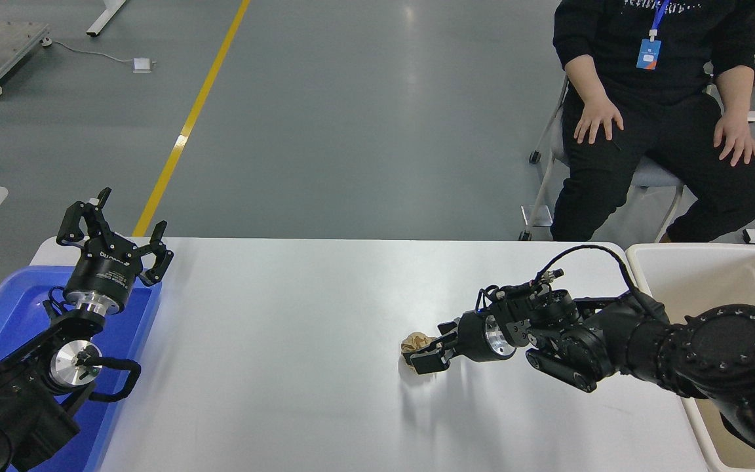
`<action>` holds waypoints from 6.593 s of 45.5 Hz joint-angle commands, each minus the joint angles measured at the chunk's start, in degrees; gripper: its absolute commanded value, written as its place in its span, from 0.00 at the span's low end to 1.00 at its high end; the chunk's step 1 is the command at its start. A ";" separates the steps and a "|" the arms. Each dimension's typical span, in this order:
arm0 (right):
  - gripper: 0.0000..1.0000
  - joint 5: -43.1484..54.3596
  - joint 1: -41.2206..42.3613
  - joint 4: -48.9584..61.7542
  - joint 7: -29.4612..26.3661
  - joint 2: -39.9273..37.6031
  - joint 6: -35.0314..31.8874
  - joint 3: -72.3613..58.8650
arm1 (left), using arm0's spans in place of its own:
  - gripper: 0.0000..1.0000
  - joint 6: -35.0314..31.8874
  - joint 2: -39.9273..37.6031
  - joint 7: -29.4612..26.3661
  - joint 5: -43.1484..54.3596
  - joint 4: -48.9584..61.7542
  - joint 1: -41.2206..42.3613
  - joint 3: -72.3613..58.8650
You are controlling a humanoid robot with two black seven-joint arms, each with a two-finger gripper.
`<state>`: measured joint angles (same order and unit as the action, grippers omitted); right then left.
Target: Clean the table surface
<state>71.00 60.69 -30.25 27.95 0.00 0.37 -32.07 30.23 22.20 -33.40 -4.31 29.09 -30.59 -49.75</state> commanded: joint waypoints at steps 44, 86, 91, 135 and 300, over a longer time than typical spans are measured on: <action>0.00 -0.24 -0.58 1.78 3.95 0.00 2.17 0.43 | 1.00 0.00 0.04 0.00 0.00 0.00 0.00 0.00; 0.00 -5.16 12.60 -9.83 5.36 -27.77 -10.83 39.98 | 1.00 0.00 -0.05 0.00 0.00 0.00 0.00 0.00; 0.00 -7.53 13.48 -8.34 5.36 -29.61 -10.83 39.02 | 1.00 0.00 -0.05 0.00 0.00 0.00 0.00 0.00; 0.00 -38.29 -3.30 37.28 -17.92 -32.61 -9.43 25.83 | 1.00 0.00 0.04 0.00 0.00 0.00 0.00 0.00; 0.99 -52.10 7.08 -2.52 -11.53 -29.36 7.27 77.77 | 1.00 0.00 -0.05 0.00 0.00 0.00 0.00 0.00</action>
<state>19.12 70.45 -21.44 11.20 -27.86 8.07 38.15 30.23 22.19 -33.40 -4.31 29.10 -30.58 -49.75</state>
